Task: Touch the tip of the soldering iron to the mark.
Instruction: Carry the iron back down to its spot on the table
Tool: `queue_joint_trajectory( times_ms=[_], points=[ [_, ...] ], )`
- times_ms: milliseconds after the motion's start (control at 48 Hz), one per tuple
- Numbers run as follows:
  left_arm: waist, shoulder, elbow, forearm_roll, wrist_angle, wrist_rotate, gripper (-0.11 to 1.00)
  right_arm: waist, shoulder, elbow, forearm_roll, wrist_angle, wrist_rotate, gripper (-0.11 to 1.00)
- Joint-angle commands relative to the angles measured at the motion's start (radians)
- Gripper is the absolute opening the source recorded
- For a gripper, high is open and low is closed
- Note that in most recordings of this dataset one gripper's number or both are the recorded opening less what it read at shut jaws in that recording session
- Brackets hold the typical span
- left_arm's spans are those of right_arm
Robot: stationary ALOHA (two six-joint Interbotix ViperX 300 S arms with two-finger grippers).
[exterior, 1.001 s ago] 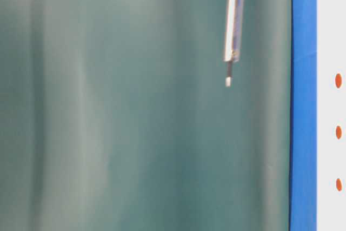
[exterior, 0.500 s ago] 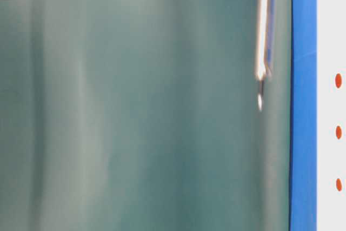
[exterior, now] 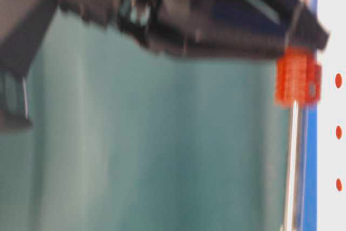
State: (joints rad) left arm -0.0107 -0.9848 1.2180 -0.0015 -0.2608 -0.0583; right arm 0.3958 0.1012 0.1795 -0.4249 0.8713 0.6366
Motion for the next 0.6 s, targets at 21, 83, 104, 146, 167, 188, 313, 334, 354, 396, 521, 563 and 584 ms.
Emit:
queue_joint_trajectory(
  times_ms=[21,83,104,146,167,188,313,334,354,396,521,563,584],
  points=[
    [-0.003,0.003,-0.011,0.002,-0.008,-0.002,0.00,-0.015,0.009,-0.061,-0.002,-0.009,-0.008,0.06],
    [-0.003,0.003,-0.011,0.002,-0.006,-0.002,0.00,-0.025,0.018,-0.067,-0.002,-0.008,-0.008,0.06],
    [-0.003,0.003,-0.011,0.002,-0.005,-0.002,0.00,-0.026,0.021,-0.066,0.000,-0.009,-0.008,0.06],
    [-0.003,0.003,-0.011,0.002,-0.005,-0.002,0.00,-0.031,0.026,-0.066,0.005,-0.008,-0.008,0.06],
    [-0.003,0.003,-0.009,0.002,-0.005,-0.002,0.00,-0.031,0.028,-0.066,0.006,-0.009,-0.008,0.06],
    [-0.003,0.003,-0.011,0.003,-0.005,-0.002,0.00,-0.032,0.031,-0.066,0.009,-0.008,-0.008,0.06],
    [-0.003,0.003,-0.011,0.002,-0.005,-0.002,0.00,-0.031,0.054,-0.054,0.020,-0.031,-0.005,0.06],
    [-0.002,0.003,-0.011,0.003,-0.005,-0.002,0.00,-0.032,0.058,-0.051,0.023,-0.040,-0.003,0.06],
    [-0.003,0.003,-0.009,0.002,-0.005,-0.002,0.00,-0.032,0.063,-0.044,0.026,-0.049,0.000,0.06],
    [-0.003,0.003,-0.009,0.003,-0.005,-0.002,0.00,-0.034,0.075,-0.034,0.035,-0.071,0.008,0.06],
    [-0.003,0.003,-0.011,0.003,-0.005,-0.002,0.00,-0.040,0.103,0.015,0.058,-0.158,0.043,0.06],
    [-0.003,0.003,-0.009,0.003,-0.005,0.000,0.00,-0.040,0.109,0.035,0.061,-0.192,0.057,0.06],
    [-0.003,0.003,-0.009,0.003,-0.005,-0.002,0.00,-0.040,0.112,0.046,0.063,-0.210,0.066,0.06]
  ],
)
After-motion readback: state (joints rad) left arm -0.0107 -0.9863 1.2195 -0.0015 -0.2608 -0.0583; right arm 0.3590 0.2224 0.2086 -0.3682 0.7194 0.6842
